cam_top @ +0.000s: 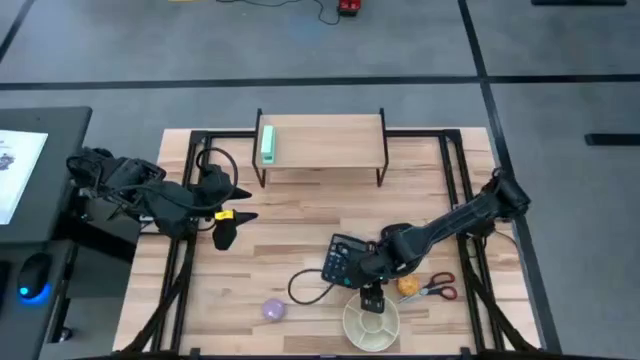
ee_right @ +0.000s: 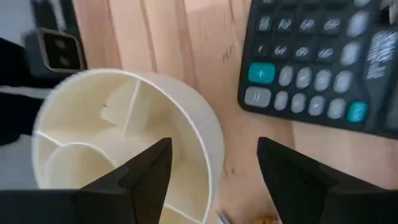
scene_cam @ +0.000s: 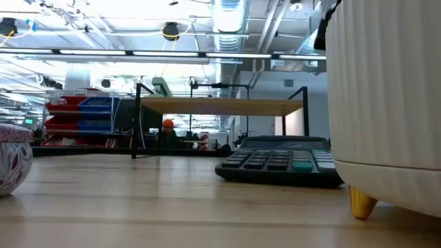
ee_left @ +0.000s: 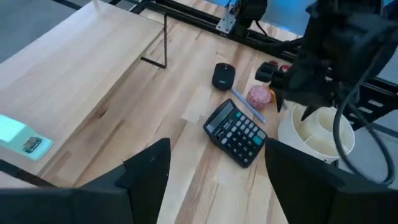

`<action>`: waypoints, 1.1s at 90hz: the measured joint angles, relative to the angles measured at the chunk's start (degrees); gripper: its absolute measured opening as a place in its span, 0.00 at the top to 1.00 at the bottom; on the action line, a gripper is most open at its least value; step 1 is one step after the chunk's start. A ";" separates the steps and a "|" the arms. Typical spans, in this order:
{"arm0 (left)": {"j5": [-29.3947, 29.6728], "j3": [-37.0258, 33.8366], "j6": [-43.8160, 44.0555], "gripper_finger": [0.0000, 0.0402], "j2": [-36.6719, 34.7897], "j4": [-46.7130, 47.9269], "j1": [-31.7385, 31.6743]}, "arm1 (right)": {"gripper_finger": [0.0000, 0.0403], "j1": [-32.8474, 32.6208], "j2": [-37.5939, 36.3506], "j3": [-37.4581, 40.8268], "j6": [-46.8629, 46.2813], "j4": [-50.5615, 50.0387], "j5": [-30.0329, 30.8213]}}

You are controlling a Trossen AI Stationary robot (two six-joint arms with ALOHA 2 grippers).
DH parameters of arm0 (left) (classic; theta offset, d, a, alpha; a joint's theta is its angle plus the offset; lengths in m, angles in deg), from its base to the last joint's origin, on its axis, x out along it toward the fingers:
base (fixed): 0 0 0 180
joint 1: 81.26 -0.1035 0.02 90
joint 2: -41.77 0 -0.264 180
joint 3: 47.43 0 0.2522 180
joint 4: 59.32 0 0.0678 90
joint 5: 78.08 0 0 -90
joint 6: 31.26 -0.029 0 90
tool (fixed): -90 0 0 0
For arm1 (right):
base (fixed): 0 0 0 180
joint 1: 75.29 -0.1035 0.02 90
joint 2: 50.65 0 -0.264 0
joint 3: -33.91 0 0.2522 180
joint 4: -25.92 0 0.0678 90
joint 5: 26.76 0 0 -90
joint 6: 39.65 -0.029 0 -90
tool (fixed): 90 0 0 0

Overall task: Stock shelves
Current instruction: Put the white desk organizer on the shelf

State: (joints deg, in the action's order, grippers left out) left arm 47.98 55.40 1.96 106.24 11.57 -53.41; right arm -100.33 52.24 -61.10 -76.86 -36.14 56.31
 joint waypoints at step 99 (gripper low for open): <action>-1.27 0.00 -0.25 0.41 0.33 2.57 -0.01 | 1.00 4.37 -2.20 0.06 -7.22 -4.29 -6.33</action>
State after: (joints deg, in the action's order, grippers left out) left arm 46.71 55.40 1.71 106.57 14.14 -53.43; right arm -95.95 50.03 -61.03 -84.08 -40.43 49.98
